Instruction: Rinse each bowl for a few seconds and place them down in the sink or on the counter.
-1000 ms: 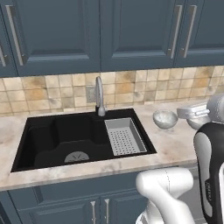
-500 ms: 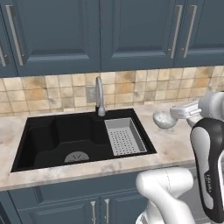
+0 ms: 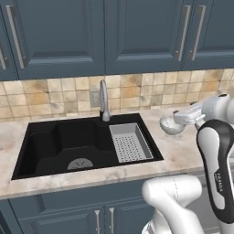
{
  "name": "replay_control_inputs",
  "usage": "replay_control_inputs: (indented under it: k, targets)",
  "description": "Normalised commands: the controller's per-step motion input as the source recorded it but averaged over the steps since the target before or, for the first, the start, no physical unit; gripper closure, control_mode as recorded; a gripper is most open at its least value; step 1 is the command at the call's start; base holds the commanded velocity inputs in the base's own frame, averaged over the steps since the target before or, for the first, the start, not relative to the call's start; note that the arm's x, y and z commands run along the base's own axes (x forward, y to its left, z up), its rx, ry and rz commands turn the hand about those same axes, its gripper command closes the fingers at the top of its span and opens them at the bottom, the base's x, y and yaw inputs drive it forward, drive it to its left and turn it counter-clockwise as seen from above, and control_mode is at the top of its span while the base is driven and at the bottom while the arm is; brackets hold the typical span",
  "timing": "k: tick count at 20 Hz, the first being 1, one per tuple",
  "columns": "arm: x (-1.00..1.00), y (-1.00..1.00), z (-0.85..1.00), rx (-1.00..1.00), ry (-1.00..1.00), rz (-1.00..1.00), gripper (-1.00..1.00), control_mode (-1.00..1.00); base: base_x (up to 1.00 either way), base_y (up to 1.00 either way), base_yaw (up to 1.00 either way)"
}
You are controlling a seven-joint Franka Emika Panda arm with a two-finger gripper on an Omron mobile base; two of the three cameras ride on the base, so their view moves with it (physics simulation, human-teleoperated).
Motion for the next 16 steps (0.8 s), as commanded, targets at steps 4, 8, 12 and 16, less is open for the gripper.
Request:
replay_control_inputs:
  k: [4,8,12,16]
  targets:
    - [0.32,0.13,-0.24,0.06,-0.20,0.06,-1.00,-1.00,0.00,0.00,0.00]
    - [0.37,0.19,-0.26,0.08,-0.19,0.03,-1.00,-1.00,0.00,0.00,0.00]
    - [0.49,0.25,-0.40,0.06,-0.10,0.03,-1.00,-1.00,0.00,0.00,0.00]
    - [0.45,0.30,-0.38,0.02,-0.05,0.03,-1.00,-1.00,0.00,0.00,0.00]
